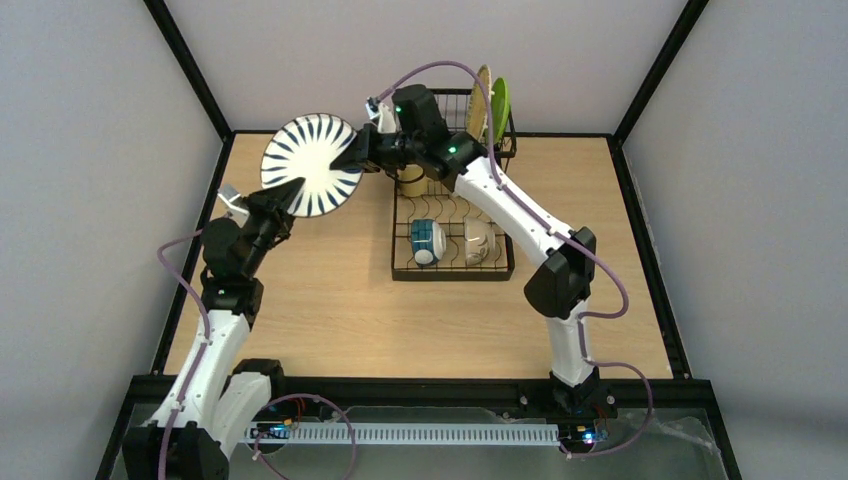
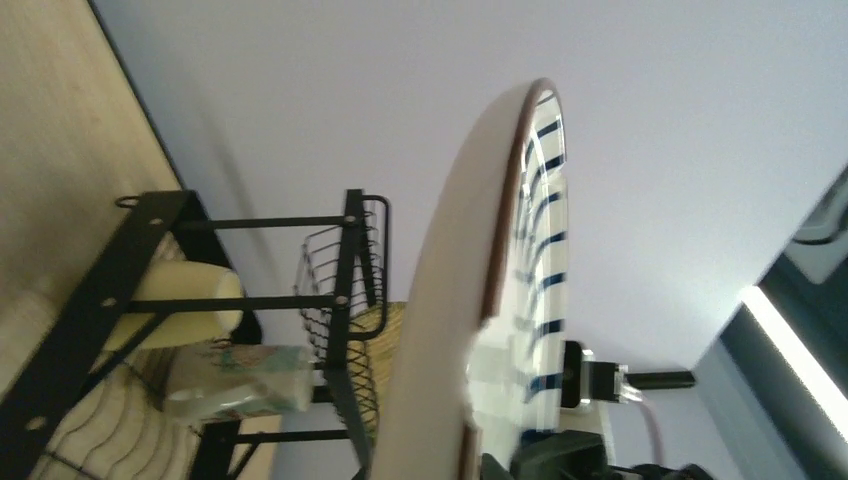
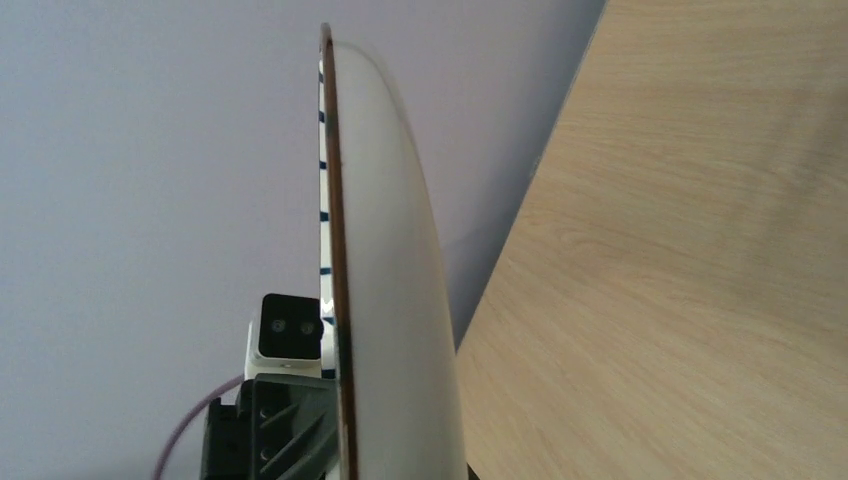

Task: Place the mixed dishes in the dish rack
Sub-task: Pass from the left arm to the right, then insert the plate into the dish rack.

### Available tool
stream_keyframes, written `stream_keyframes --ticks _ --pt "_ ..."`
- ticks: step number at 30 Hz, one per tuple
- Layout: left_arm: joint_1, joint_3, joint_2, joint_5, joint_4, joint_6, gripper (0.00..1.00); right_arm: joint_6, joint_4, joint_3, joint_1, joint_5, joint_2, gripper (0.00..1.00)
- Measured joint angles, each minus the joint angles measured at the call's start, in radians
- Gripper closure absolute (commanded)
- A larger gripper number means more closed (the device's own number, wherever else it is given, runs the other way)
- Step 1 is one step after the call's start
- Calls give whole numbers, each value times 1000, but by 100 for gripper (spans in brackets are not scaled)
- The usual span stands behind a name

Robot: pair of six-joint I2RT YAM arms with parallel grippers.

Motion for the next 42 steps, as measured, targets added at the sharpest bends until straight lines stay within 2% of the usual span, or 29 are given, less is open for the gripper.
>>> stream_keyframes --ticks 3,5,16,24,42 --pt "-5 5 0 10 -54 26 15 -73 -8 0 9 19 0 100" --pt "-9 9 0 14 -87 42 2 -114 -21 0 16 33 0 100" --pt "-14 15 -23 17 -189 87 1 -190 -51 5 28 66 -1 100" --pt "-14 37 -51 11 -219 103 1 -237 -119 88 29 120 -1 100" --pt "31 47 -93 12 -270 124 1 -340 -168 122 -69 289 -20 100"
